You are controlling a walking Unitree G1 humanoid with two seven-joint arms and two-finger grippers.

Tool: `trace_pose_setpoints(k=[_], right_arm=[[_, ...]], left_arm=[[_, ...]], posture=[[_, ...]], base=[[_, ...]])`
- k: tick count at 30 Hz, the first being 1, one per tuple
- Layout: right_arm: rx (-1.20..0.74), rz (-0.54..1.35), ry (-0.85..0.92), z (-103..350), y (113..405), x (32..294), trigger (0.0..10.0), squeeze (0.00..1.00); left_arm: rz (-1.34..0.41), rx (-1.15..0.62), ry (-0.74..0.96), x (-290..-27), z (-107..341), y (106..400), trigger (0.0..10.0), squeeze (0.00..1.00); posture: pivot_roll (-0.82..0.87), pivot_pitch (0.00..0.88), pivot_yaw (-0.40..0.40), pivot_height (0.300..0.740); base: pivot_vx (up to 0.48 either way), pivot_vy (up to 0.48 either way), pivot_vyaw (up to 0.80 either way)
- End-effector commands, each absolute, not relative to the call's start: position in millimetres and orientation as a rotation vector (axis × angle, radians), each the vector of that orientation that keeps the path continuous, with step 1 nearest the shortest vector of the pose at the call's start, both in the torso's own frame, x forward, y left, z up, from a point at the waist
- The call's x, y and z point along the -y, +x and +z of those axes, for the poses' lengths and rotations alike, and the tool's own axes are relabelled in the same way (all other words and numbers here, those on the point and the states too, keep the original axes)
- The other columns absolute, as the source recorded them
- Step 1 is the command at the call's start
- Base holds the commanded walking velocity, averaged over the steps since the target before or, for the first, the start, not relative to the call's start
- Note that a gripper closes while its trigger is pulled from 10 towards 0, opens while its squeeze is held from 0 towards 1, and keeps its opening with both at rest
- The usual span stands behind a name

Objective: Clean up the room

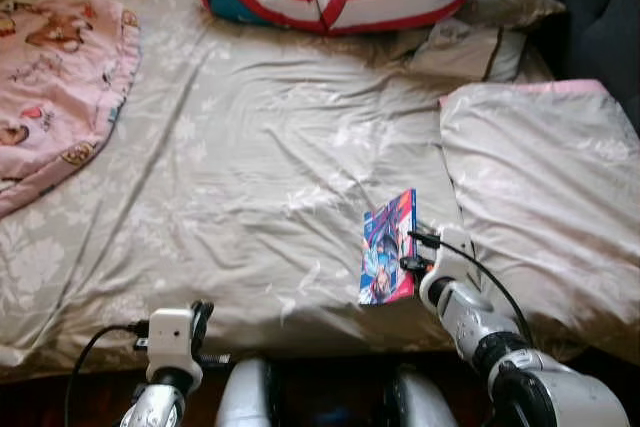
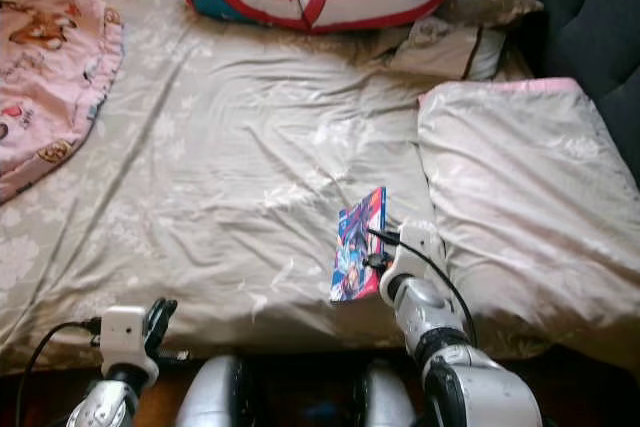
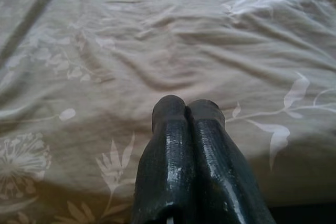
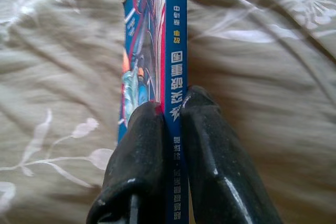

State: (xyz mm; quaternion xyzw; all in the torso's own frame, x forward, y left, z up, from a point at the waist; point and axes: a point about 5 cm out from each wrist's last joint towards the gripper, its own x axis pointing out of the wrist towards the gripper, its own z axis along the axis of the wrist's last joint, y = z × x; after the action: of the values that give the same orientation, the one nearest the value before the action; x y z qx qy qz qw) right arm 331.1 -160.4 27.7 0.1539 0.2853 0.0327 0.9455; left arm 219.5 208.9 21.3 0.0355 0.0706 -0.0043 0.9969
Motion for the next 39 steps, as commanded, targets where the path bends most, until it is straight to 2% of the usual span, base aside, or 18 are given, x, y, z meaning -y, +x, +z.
trace_pose_setpoints(k=[1, 16, 17, 18, 19, 20, 21, 22, 23, 27, 29, 35, 36, 37, 39], right_arm=[[-0.595, 0.046, 0.291, 24, 328, 164, 10.0, 0.00], [-0.585, 0.016, 0.268, 25, 329, 168, 10.0, 0.00], [-0.577, 0.015, 0.268, 27, 330, 167, 10.0, 0.33], [-0.575, 0.014, 0.265, 27, 331, 167, 10.0, 0.33], [-0.571, 0.011, 0.261, 28, 331, 167, 10.0, 0.54], [-0.571, 0.011, 0.261, 28, 331, 167, 10.0, 0.54], [-0.564, 0.002, 0.255, 29, 332, 169, 10.0, 0.61], [-0.564, 0.002, 0.255, 29, 332, 169, 10.0, 0.61], [-0.551, -0.015, 0.246, 31, 333, 172, 10.0, 1.00], [-0.526, -0.061, 0.233, 34, 335, 180, 10.0, 1.00], [-0.471, -0.177, 0.196, 42, 338, 197, 10.0, 1.00], [-0.387, -0.290, 0.192, 56, 344, 214, 10.0, 1.00], [-0.375, -0.300, 0.183, 58, 344, 216, 10.0, 0.42], [-0.349, -0.302, 0.161, 61, 346, 217, 10.0, 0.00], [-0.334, -0.270, 0.145, 61, 346, 212, 10.0, 0.00]], left_arm=[[-0.013, -0.193, 0.076, -210, 15, 209, 10.0, 0.00], [-0.011, -0.226, 0.081, -212, 18, 203, 10.0, 0.00], [-0.013, -0.230, 0.082, -212, 19, 203, 10.0, 0.00], [-0.015, -0.233, 0.083, -212, 19, 203, 10.0, 0.00], [-0.015, -0.234, 0.083, -212, 19, 203, 10.0, 0.00], [-0.015, -0.234, 0.083, -212, 19, 203, 10.0, 0.00], [-0.014, -0.236, 0.083, -212, 19, 203, 10.0, 0.00], [-0.014, -0.236, 0.083, -212, 19, 203, 10.0, 0.00], [-0.014, -0.237, 0.082, -212, 19, 203, 10.0, 0.00], [-0.013, -0.239, 0.079, -210, 20, 202, 10.0, 0.00], [-0.013, -0.241, 0.076, -209, 20, 201, 10.0, 0.00], [-0.013, -0.244, 0.075, -209, 19, 201, 10.0, 0.00], [-0.013, -0.244, 0.074, -209, 19, 201, 10.0, 0.00], [-0.012, -0.247, 0.073, -209, 18, 202, 10.0, 0.00], [-0.011, -0.249, 0.071, -209, 17, 203, 10.0, 0.00]], posture=[[0.08, 0.305, 0.022, 0.656], [0.09, 0.311, 0.028, 0.656], [0.09, 0.311, 0.029, 0.656], [0.09, 0.311, 0.029, 0.656], [0.09, 0.311, 0.029, 0.656], [0.09, 0.311, 0.029, 0.656], [0.09, 0.310, 0.029, 0.656], [0.09, 0.310, 0.029, 0.656], [0.09, 0.309, 0.029, 0.656], [0.09, 0.307, 0.028, 0.656], [0.09, 0.307, 0.028, 0.656], [0.09, 0.301, 0.026, 0.656], [0.09, 0.301, 0.026, 0.656], [0.08, 0.292, 0.023, 0.656], [0.08, 0.288, 0.023, 0.656]], base=[[0.000, 0.000, 0.00], [0.000, 0.000, 0.00], [0.000, 0.000, 0.00], [0.000, 0.000, 0.00], [0.000, 0.000, 0.00], [0.000, 0.000, 0.00], [0.000, 0.000, 0.00], [0.000, 0.000, 0.00], [0.000, 0.000, 0.00], [0.000, 0.000, 0.00], [0.000, 0.000, 0.00], [0.000, 0.000, 0.00], [0.000, 0.000, 0.00], [0.000, 0.000, 0.00], [0.000, 0.000, 0.00]])
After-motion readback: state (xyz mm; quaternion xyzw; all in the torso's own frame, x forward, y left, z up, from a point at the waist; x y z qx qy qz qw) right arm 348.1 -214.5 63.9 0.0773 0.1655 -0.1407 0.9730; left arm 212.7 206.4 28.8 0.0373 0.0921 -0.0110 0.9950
